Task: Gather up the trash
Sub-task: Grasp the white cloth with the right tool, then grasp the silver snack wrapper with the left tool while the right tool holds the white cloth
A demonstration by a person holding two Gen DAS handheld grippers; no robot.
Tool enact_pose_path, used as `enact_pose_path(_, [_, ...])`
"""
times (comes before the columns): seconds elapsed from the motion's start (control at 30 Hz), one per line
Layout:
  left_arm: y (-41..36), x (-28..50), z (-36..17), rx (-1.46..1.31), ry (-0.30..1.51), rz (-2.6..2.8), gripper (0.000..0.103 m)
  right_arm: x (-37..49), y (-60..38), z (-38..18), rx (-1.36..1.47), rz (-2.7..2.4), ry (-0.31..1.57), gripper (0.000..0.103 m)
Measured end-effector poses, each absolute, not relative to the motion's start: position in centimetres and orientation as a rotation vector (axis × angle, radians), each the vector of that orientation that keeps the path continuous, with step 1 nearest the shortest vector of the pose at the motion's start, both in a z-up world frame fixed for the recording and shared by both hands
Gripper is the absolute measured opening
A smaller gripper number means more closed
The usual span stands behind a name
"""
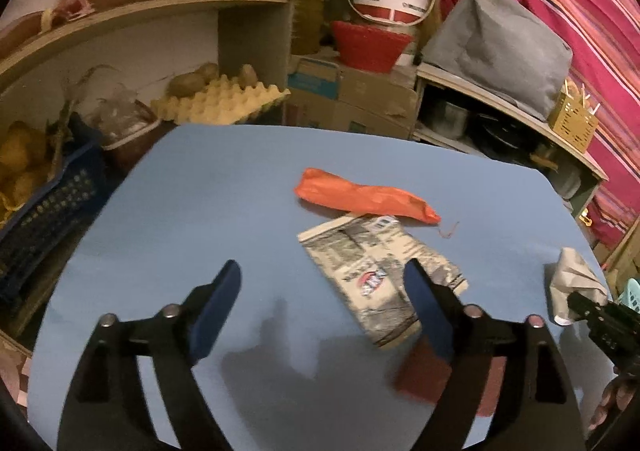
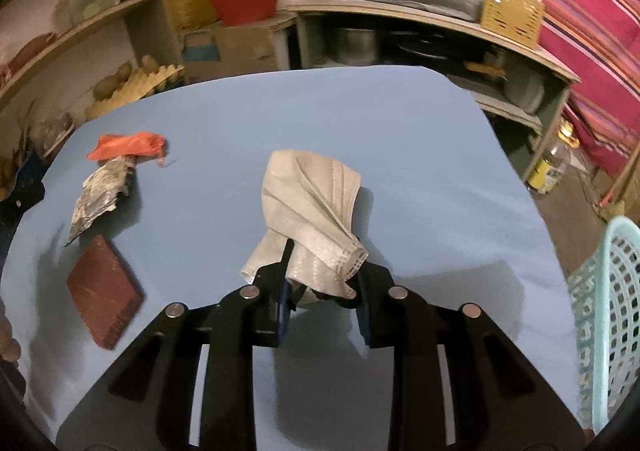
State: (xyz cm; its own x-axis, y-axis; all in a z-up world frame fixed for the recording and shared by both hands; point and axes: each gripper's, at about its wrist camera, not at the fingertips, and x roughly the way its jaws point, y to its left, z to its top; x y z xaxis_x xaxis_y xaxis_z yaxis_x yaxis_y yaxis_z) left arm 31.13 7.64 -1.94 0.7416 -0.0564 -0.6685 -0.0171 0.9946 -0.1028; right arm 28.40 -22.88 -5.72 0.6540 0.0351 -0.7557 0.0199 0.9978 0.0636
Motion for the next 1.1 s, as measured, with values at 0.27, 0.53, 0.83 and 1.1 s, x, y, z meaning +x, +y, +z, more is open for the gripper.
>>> enact_pose_path(0.27, [4.0, 32.9, -2.7, -0.102, 0.778, -0.048, 0.092, 27.2, -25.4, -6.0, 0.061, -0.02, 0.87, 0.027])
enact_pose_path(0.53, [3.5, 34.1, -3.8, -0.165, 0.815, -0.065, 0.092, 26.8, -25.8, -6.7, 0.024, -0.026, 0.887, 0.028])
enact_pose_path(0.83, [2.6, 35.5, -6.2, -0.13, 0.899, -0.062, 0.092, 26.9, -25.9, -6.8, 0.027, -0.017, 0.89, 0.028])
enact_pose_path(1.1, [2.7, 35.9, -6.9, -0.102, 0.91, -0.057, 0.082, 26.8, -25.7, -6.8, 0.03, -0.012, 0.89, 0.028])
